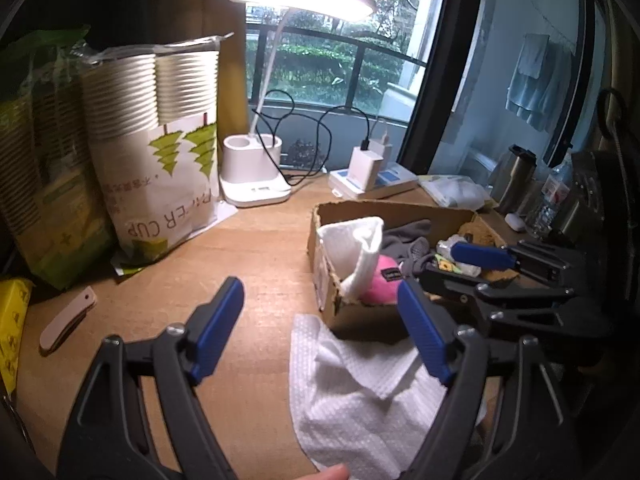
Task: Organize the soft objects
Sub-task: 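Open both grippers to drop the towel and pink plush into the box, then grasp the white paper towel on the table with the right gripper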
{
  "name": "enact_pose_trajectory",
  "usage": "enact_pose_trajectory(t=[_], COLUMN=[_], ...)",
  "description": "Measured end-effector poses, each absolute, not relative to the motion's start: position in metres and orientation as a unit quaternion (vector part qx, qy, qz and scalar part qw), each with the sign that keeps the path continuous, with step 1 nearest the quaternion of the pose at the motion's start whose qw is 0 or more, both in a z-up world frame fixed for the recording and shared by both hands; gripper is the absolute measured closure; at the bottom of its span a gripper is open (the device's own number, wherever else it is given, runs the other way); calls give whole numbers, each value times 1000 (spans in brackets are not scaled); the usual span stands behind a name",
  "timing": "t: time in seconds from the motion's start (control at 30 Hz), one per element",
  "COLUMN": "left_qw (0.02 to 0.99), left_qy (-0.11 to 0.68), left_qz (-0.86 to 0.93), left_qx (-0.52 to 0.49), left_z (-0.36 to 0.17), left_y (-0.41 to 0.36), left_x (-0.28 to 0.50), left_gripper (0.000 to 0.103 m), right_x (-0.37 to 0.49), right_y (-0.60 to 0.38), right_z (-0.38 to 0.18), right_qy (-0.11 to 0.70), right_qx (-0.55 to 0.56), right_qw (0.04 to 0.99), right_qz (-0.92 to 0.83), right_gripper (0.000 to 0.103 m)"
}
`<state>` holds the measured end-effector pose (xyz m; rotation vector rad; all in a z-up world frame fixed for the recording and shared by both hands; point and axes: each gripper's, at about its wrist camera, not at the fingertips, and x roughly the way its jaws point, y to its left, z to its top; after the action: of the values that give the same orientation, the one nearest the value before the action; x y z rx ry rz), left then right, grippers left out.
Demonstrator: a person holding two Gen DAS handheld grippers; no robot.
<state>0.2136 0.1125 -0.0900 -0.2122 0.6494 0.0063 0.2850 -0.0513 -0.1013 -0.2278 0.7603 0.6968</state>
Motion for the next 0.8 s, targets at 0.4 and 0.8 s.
enact_pose_trajectory(t=[0.4,0.8], left_qw=[941,937], left_qy=[322,330], left_qz=[5,11], left_qx=[-102,-113], left_z=[-102,-121], left_y=[105,109], left_x=[180,157], left_gripper=[22,22], right_x=[244,220], right_y=[-62,-61], right_z=[-106,-123], right_qy=[360,373], right_qx=[-112,-121], right_qw=[865,858], right_qz=[330,331], right_gripper=[47,47])
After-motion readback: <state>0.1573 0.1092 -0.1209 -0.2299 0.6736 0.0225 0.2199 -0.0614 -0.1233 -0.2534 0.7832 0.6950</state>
